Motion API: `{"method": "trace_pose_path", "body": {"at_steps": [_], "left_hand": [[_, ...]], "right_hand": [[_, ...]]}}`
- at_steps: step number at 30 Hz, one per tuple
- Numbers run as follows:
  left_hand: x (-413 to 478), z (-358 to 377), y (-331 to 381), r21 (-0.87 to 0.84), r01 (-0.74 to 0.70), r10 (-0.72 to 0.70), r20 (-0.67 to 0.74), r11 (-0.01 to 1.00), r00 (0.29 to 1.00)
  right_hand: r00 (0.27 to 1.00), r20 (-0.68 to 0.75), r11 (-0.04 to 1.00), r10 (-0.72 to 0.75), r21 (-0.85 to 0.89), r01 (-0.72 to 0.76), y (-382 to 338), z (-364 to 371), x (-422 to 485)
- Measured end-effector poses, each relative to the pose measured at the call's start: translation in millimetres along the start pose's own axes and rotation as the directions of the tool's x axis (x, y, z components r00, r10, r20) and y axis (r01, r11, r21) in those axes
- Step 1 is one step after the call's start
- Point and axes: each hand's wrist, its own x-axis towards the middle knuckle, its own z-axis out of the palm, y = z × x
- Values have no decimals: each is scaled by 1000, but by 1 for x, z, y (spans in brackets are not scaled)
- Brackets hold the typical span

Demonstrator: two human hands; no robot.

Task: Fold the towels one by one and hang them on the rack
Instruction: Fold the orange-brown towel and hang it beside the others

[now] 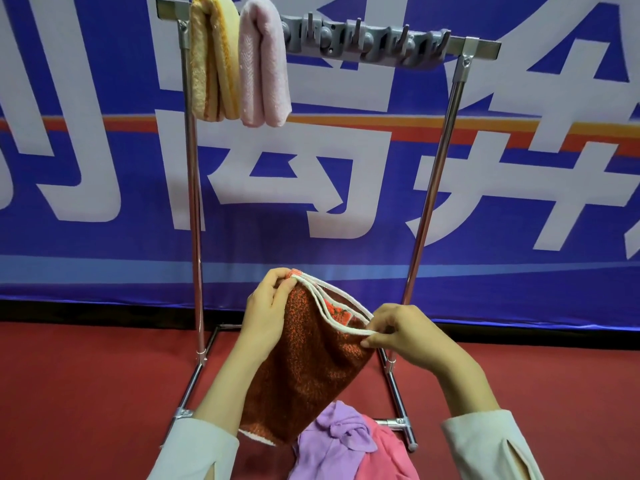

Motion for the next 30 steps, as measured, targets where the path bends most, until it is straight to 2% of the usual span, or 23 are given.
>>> {"method": "trace_pose_path", "body": {"at_steps": [5, 10, 15, 20, 22, 27, 30], "left_hand": [[-1, 4, 2, -24, 5, -5, 8, 1000, 1000], [2, -2, 2, -37, 43, -46, -76, 998, 996], [4, 1, -6, -34, 107, -109, -56, 994, 992], [2, 4, -3, -49, 121, -123, -53, 991, 991], [2, 3, -1, -19, 98, -99, -43, 995, 994], [1, 1, 5, 8, 62, -62, -44, 998, 997], [1, 1, 7, 22, 63, -61, -68, 998, 996]], "right_hand": [[994, -108, 1000, -20, 13, 21, -3, 5, 4], [975, -222, 994, 22, 108, 3, 6, -1, 2], [973, -225, 972, 47, 235, 8, 3, -12, -10], [966, -243, 996, 83, 59, -71, 9, -13, -5], [975, -215, 998, 55, 3, -56, 10, -12, -4], [993, -103, 998, -53, -26, 50, 5, -6, -3], [993, -105, 998, -60, 16, 62, 3, -6, -3]]}}
